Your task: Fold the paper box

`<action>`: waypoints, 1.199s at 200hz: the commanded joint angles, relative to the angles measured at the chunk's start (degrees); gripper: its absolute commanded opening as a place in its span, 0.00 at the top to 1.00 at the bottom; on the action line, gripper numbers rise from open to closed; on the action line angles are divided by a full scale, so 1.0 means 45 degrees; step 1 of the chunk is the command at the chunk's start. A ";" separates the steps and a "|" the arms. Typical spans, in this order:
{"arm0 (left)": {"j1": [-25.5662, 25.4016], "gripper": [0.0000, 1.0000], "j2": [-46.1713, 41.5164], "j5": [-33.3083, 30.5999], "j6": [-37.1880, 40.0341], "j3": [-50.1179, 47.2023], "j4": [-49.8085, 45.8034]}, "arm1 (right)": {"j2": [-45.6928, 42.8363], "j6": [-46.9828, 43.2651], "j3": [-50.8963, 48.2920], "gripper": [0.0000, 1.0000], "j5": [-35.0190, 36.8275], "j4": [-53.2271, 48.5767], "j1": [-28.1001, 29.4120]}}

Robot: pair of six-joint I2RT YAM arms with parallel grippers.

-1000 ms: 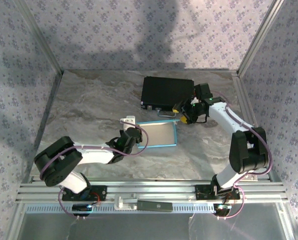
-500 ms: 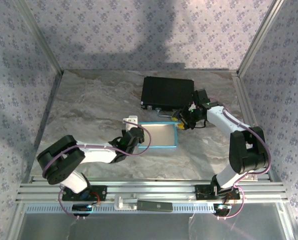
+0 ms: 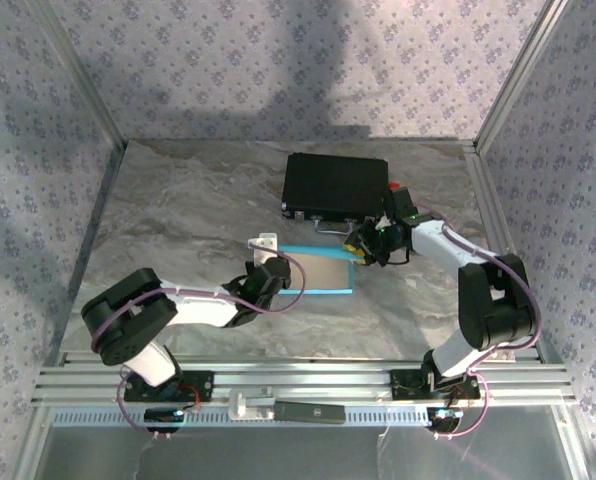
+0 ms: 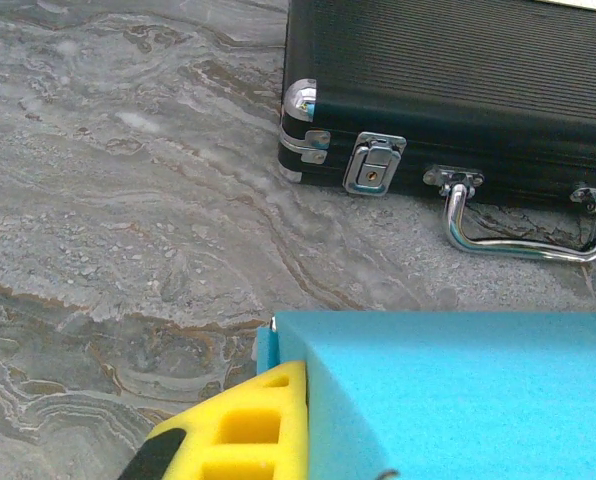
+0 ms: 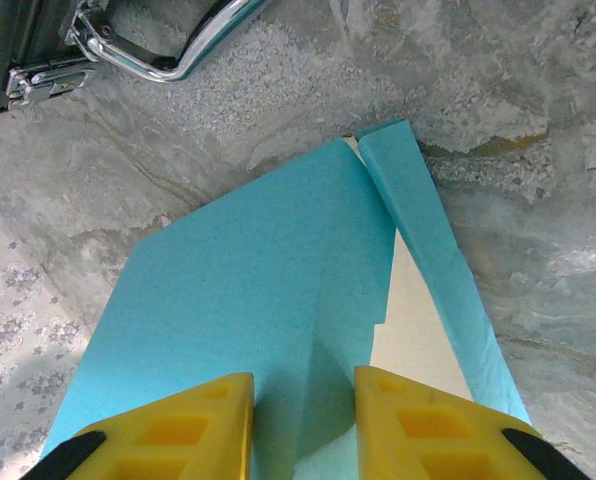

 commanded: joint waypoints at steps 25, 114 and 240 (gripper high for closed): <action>-0.0462 1.00 0.0690 0.1474 -0.0938 -0.0621 -0.1134 | -0.0647 -0.0466 -0.0523 0.72 0.0988 -0.0100 0.0748; -0.0581 0.92 0.0575 0.3737 -0.2310 -0.1253 -0.0707 | -0.1320 -0.1263 -0.1337 0.78 0.3289 -0.0089 0.1489; -0.1656 0.41 -0.3640 0.5519 -0.4111 -0.1674 -0.4850 | -0.1296 -0.1441 -0.1358 0.83 0.4762 -0.0331 0.1945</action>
